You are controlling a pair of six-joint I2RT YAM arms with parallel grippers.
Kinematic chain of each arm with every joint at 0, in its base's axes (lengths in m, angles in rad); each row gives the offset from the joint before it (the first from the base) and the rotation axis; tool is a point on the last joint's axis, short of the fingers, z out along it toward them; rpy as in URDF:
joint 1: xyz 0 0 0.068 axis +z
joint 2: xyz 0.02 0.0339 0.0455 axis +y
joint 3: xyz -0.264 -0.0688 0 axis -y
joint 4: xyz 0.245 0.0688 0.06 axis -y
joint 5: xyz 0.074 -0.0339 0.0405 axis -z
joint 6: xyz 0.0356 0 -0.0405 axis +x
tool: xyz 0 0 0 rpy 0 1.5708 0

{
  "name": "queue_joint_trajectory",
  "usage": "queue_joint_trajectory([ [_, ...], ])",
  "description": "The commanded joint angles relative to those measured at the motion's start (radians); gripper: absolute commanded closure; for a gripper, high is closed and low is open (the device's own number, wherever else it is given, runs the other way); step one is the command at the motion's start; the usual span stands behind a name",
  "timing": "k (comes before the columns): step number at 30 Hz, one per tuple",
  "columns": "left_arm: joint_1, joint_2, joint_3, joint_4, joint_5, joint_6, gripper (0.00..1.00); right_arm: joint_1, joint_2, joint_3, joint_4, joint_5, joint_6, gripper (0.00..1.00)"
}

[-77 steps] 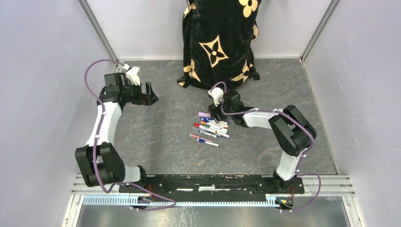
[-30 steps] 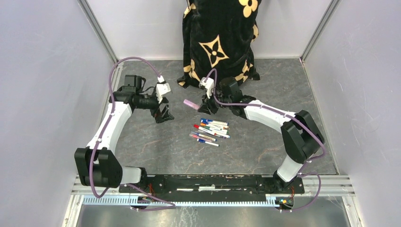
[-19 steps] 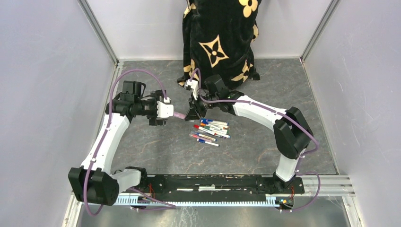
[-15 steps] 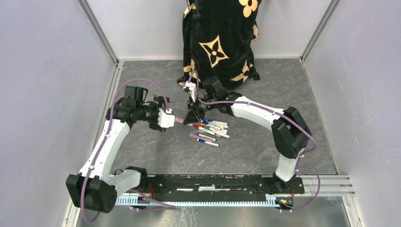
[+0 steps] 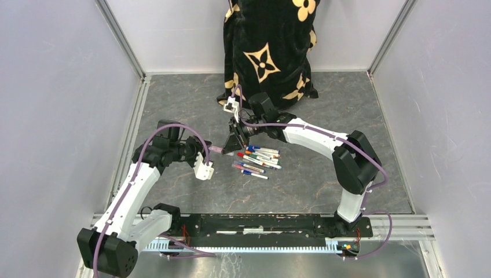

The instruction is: Open the pen caps

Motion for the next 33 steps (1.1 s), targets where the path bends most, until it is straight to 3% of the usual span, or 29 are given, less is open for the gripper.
queue_joint_trajectory([
  [1,-0.004,-0.023,-0.035,0.079,0.013,0.114,0.74,0.000,-0.023,-0.003,0.076,-0.060,0.041,1.00],
  [4,-0.008,-0.025,-0.035,0.094,0.030,0.111,0.86,0.004,-0.014,-0.002,0.076,-0.067,0.051,0.97],
  [7,-0.014,-0.025,-0.029,0.094,0.035,0.091,0.95,0.014,-0.004,0.003,0.076,-0.059,0.051,0.66],
  [9,-0.015,-0.025,-0.023,0.094,0.039,0.070,0.98,0.023,0.009,0.013,0.072,-0.050,0.045,0.55],
  [14,-0.016,-0.033,-0.013,0.073,0.058,0.068,0.98,0.029,0.061,0.052,0.076,-0.069,0.069,0.47],
  [18,-0.016,-0.044,-0.015,0.073,0.070,0.071,0.98,0.030,0.080,0.067,0.105,-0.066,0.084,0.59],
  [22,-0.016,-0.056,-0.027,0.049,0.062,0.098,0.98,0.028,0.061,0.045,0.086,-0.034,0.063,0.95],
  [23,-0.016,-0.053,-0.033,0.064,0.046,0.089,0.98,0.024,0.051,0.032,0.050,-0.020,0.043,1.00],
  [26,0.010,0.013,-0.075,0.178,-0.100,0.035,0.98,-0.002,-0.002,-0.046,-0.012,0.003,-0.024,1.00],
  [30,0.164,0.130,-0.015,0.177,-0.049,0.047,0.98,-0.065,-0.072,-0.212,-0.049,0.021,-0.079,1.00],
  [33,0.189,0.145,-0.008,0.186,-0.041,0.040,0.98,-0.100,-0.116,-0.285,-0.060,0.036,-0.102,1.00],
])
